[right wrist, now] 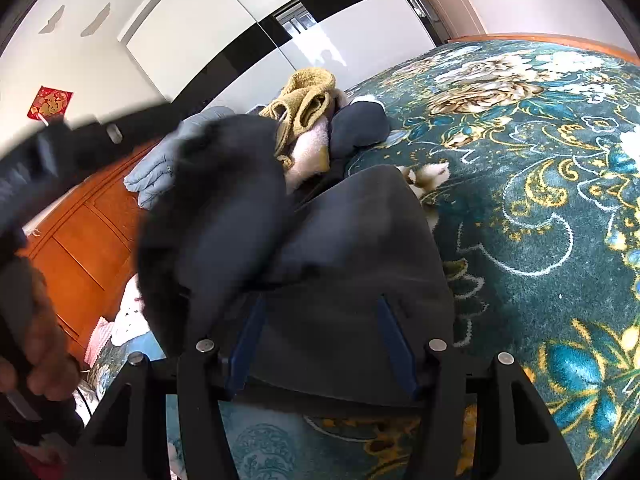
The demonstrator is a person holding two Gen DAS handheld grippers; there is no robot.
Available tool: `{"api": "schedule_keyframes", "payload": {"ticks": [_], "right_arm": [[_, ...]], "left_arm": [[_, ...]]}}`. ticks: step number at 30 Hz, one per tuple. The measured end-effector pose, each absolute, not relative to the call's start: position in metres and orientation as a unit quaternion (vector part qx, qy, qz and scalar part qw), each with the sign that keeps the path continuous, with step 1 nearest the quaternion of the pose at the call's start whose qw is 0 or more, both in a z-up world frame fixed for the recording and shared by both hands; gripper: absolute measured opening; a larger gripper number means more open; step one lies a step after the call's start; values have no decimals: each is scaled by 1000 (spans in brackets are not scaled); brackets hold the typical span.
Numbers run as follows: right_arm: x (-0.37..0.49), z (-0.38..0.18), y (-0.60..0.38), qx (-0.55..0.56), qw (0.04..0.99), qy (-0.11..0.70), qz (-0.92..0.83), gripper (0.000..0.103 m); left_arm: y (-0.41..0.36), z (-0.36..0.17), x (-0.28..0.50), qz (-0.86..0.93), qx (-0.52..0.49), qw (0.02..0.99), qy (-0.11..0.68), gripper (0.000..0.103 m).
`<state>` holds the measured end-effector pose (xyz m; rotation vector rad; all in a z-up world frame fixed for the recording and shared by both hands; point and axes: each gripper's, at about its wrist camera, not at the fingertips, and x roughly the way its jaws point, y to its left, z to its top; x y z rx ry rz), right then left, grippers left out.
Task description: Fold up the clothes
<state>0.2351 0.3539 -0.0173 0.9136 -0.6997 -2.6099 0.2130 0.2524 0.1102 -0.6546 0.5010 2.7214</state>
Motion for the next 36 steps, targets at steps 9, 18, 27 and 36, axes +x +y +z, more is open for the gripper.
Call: {"api": "schedule_keyframes", "payload": {"ticks": [9,18,27,36], "right_arm": [[239,-16,360,301,178,-277,-895,65],[204,-16,376,290,225,-388,-845,81],[148,-4,360,325,197,-373,-847,90],[153,29,325,358,128,-286,-880,59]], "left_arm": [[141,90,180,945,-306,101,48,79],[88,5,157,907,-414,72,-39,79],[96,-15,149,899,-422,110,-40,79],[81,-16,156,891,-427,132,-75,80]]}}
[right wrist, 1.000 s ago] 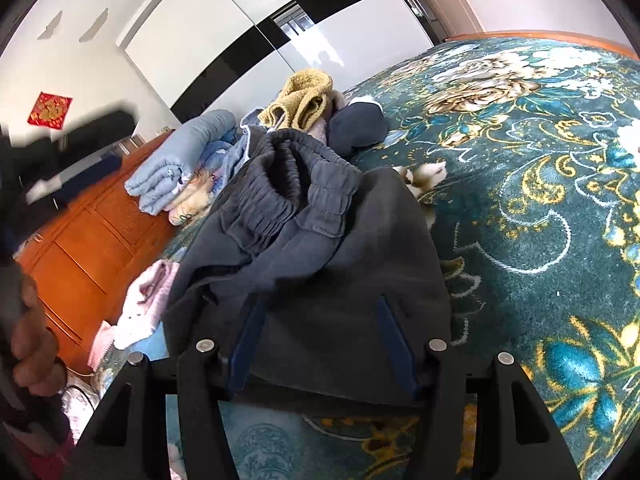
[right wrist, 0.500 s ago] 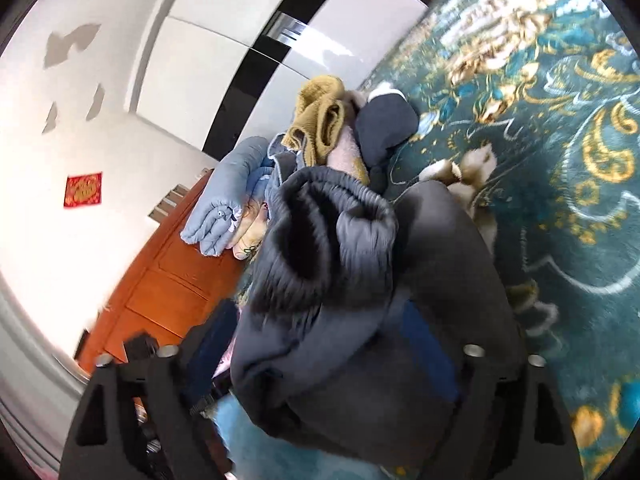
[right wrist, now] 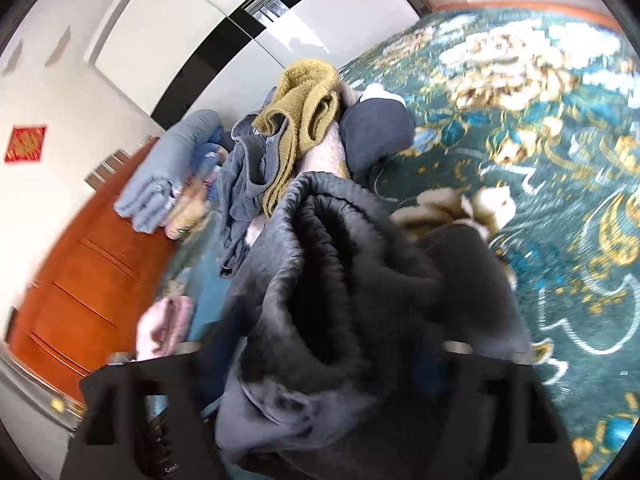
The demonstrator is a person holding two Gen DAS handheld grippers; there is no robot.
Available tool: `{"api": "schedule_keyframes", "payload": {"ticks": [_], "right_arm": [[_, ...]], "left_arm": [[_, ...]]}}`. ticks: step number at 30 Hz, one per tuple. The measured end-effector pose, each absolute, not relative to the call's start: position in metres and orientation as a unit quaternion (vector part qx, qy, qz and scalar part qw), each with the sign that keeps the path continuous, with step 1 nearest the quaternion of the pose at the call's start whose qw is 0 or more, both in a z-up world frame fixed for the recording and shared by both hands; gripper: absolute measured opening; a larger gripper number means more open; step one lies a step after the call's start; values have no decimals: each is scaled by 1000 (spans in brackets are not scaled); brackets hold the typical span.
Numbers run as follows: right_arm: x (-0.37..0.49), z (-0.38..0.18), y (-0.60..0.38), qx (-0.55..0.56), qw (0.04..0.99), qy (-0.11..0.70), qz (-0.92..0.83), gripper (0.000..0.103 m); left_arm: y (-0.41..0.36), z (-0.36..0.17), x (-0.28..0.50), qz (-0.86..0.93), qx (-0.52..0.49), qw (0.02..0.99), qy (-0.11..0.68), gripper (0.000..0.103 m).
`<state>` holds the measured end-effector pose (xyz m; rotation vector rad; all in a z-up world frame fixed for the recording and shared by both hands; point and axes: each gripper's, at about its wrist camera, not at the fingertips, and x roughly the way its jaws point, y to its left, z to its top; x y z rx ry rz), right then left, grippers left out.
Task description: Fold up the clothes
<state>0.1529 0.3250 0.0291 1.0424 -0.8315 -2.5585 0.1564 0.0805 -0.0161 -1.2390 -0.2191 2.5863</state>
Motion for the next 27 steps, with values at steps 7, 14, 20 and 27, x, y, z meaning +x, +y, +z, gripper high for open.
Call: {"api": "schedule_keyframes", "payload": {"ticks": [7,14,20,27], "right_arm": [[199,72,350,281,170,-304,-894,43],[218,26,399,315,94,-350,-877,36],[214,25,388,320,121,-326,-881,60],[222,36,369,307,142,-251,-907,64]], "left_arm": [[86,2,168,890,-407,183,-97,80],[109,-19,164,873,-435,201,-88,80],[95,-17,160,871,-435,194,-118,80],[69,-25,155,869,-442,170,-143,80]]}}
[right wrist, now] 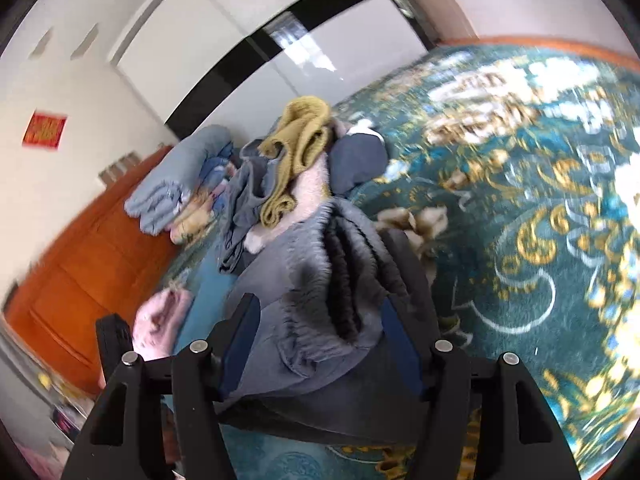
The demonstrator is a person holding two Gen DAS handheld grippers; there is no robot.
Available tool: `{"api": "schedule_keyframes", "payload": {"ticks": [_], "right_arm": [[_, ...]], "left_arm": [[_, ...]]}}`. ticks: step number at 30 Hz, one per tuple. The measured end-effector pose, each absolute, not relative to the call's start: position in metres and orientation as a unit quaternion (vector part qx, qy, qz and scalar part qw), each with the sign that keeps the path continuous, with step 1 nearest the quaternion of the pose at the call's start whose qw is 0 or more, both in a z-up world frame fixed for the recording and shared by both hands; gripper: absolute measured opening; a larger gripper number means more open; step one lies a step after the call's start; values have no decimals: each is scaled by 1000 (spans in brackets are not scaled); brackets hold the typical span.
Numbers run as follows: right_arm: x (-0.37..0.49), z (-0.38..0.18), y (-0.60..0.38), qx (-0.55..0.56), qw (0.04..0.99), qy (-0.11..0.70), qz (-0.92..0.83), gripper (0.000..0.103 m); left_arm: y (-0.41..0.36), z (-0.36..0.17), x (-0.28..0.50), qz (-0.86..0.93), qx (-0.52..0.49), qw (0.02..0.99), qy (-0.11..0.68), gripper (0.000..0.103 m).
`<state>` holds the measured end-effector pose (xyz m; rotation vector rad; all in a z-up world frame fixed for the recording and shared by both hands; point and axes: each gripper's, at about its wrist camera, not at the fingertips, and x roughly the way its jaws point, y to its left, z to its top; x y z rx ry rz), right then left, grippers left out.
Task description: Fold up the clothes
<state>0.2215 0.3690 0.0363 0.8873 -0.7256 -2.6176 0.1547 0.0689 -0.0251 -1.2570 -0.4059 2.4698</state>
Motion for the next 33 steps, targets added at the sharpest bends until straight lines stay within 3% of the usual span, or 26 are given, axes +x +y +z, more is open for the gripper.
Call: {"api": "schedule_keyframes", "payload": {"ticks": [7,13,17,25,33], "right_arm": [[175,27,358,357,164,-228,-891,64],[175,33,340,359,173,-207,-894,36],[189,38,351,345,180,-249,-887,13],[218,64,364,306,177,-243,-903,11],[203,10,405,355,101,-286,-884,11]], "left_arm": [[73,-32,153,865,-449,176,-138,80],[74,-36,151,862,-458,172,-136,80],[79,-32,155,862,-454,181,-134,80],[125,-9,164,867,-423,248,-92,80],[140,-3,163,865,-414,273,-79,82]]}}
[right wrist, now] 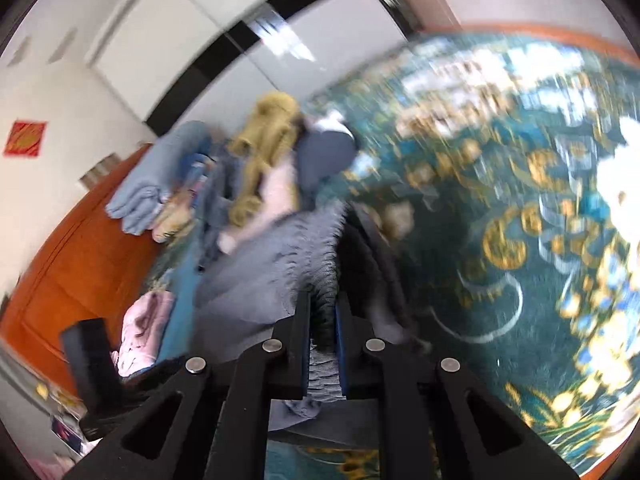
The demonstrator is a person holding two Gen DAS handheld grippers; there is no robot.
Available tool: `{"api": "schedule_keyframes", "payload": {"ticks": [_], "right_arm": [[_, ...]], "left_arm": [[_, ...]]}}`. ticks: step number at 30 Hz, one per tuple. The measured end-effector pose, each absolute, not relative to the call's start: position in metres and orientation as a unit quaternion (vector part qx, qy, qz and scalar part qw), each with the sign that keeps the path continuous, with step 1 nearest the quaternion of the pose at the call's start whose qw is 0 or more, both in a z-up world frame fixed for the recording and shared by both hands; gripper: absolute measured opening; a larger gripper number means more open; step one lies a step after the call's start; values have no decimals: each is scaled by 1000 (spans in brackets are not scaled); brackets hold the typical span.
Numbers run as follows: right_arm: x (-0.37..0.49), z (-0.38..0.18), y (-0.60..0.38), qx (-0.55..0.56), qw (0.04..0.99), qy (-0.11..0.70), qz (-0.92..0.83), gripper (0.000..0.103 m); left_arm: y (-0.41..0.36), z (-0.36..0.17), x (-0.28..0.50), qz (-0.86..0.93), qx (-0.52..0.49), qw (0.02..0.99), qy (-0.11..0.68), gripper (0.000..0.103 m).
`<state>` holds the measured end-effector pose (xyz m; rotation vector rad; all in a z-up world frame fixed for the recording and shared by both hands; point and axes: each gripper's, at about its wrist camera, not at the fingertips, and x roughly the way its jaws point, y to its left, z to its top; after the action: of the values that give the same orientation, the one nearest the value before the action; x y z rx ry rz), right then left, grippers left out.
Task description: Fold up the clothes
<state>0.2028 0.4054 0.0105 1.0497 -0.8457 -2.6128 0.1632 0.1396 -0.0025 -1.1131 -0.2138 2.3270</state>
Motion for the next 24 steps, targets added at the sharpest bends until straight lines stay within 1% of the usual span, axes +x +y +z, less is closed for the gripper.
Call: {"api": "schedule_keyframes", "payload": {"ticks": [2,5,8,11,15,16,17,18,19,21,24], "right_arm": [[196,-5,410,368,95,-302,-874,11],[194,-7,414,371,95,-317,-867,12],[197,14,408,371,88,-270,-884,15],[199,43,401,359,63,-213,-906,15],[197,73,384,336,83,-170,-923,16],[196,79,377,332,93,-155,-926,18],[193,81,368,332,102,-138,-928,23],[188,80,360,335,107,-124,-928,30],[183,75,356,342,107,-118,-926,32],[171,61,351,362,101,-113,-920,33],[155,29,354,394,90,-142,-904,33]], "left_arm": [[124,-1,160,865,-412,265,-105,82],[111,0,157,871,-408,250,-110,82],[110,-4,155,868,-414,250,-110,82],[118,-7,158,864,-419,261,-97,82],[116,13,163,888,-380,246,-79,82],[114,20,164,894,-369,244,-79,82],[114,24,163,895,-361,248,-81,82],[115,28,163,895,-356,256,-84,82],[119,28,162,892,-355,266,-86,82],[132,21,160,883,-364,284,-82,82],[151,-9,149,862,-413,285,-70,82]]}}
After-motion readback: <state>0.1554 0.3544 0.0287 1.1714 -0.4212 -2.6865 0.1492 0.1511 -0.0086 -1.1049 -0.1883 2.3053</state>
